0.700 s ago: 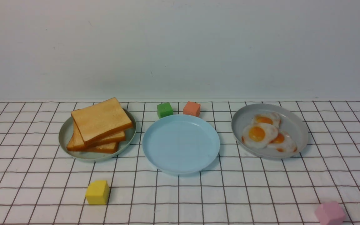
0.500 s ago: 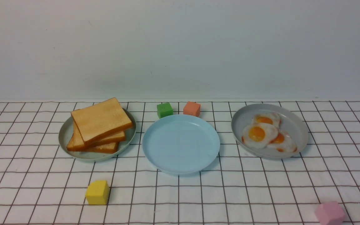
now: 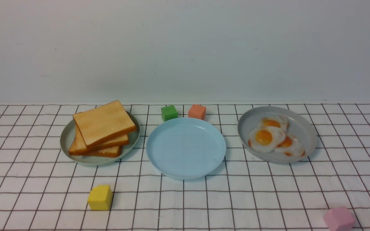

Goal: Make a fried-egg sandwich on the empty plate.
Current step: Use the left arm to grab a slice of bread

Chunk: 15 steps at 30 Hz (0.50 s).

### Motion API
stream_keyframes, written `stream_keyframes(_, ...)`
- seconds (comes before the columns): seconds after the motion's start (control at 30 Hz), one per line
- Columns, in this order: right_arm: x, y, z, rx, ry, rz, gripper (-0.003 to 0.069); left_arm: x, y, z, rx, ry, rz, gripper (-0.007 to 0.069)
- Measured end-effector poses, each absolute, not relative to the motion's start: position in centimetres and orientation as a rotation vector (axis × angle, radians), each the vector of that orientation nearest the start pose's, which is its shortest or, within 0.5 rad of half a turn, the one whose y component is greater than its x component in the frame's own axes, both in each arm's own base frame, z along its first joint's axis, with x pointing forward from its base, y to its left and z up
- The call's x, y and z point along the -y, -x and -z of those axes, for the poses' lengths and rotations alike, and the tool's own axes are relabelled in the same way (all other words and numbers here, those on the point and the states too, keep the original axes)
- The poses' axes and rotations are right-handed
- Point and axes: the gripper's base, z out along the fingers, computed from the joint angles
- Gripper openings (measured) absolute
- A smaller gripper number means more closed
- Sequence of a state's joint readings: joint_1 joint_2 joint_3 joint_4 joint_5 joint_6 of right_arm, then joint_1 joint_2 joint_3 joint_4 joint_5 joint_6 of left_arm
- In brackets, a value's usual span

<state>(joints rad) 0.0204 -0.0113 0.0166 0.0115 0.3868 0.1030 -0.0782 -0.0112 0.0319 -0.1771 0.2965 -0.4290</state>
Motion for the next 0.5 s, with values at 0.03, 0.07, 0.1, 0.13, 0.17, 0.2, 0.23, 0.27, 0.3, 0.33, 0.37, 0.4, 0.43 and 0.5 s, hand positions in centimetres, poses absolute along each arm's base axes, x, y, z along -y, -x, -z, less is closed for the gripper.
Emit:
stream_keyframes(0.03, -0.1, -5.2, -17.3, -1.875, -0.085, -0.096, 0.0239, 1.0, -5.5, -18.1, -1.71, 0.538, 0.653, 0.0237)
stream_keyframes(0.07, -0.1, -5.2, -17.3, -1.875, -0.085, -0.096, 0.0239, 1.0, -5.5, -18.2, -1.704, 0.542, 0.657, 0.0237)
stream_keyframes(0.1, -0.1, -5.2, -17.3, -1.875, -0.085, -0.096, 0.0239, 1.1, -5.5, -18.5, -1.644, 0.634, 0.767, 0.0237)
stream_keyframes(0.13, -0.1, -5.2, -17.3, -1.875, -0.085, -0.096, 0.0239, 1.1, -5.5, -18.7, -1.622, 0.657, 0.794, 0.0237)
stream_keyframes(0.17, -0.1, -5.2, -17.3, -1.875, -0.085, -0.096, 0.0239, 1.0, -5.6, -19.0, -1.573, 0.704, 0.852, 0.0237)
stream_keyframes(0.2, -0.1, -5.2, -17.3, -1.875, -0.085, -0.096, 0.0239, 0.9, -5.6, -19.3, -1.522, 0.726, 0.88, 0.0237)
stream_keyframes(0.23, -0.1, -5.2, -17.3, -1.875, -0.085, -0.096, 0.0239, 0.9, -5.6, -19.4, -1.513, 0.728, 0.883, 0.0237)
stream_keyframes(0.27, -0.1, -5.2, -17.3, -1.875, -0.085, -0.096, 0.0239, 0.7, -5.6, -19.9, -1.453, 0.731, 0.893, 0.023)
stream_keyframes(0.3, -0.1, -5.2, -17.3, -1.875, -0.085, -0.096, 0.0239, 0.7, -5.6, -20.3, -1.441, 0.722, 0.893, 0.0218)
stream_keyframes(0.33, -0.1, -5.2, -17.3, -1.875, -0.085, -0.096, 0.0239, 0.7, -5.5, -21.0, -1.433, 0.7, 0.886, 0.0202)
stream_keyframes(0.37, -0.1, -5.2, -17.3, -1.875, -0.085, -0.096, 0.0239, 0.7, -5.4, -21.6, -1.43, 0.672, 0.871, 0.0181)
stream_keyframes(0.4, -0.1, -5.2, -17.3, -1.875, -0.085, -0.096, 0.0239, 0.7, -5.4, -22.7, -1.432, 0.63, 0.838, 0.0155)
stream_keyframes(0.43, -0.1, -5.2, -17.3, -1.875, -0.085, -0.096, 0.0239, 0.8, -5.4, -23.5, -1.445, 0.588, 0.799, 0.0132)
stream_keyframes(0.5, -0.1, -5.2, -17.3, -1.875, -0.085, -0.096, 0.0239, 0.9, -5.9, -25.6, -1.509, 0.498, 0.702, 0.0074)
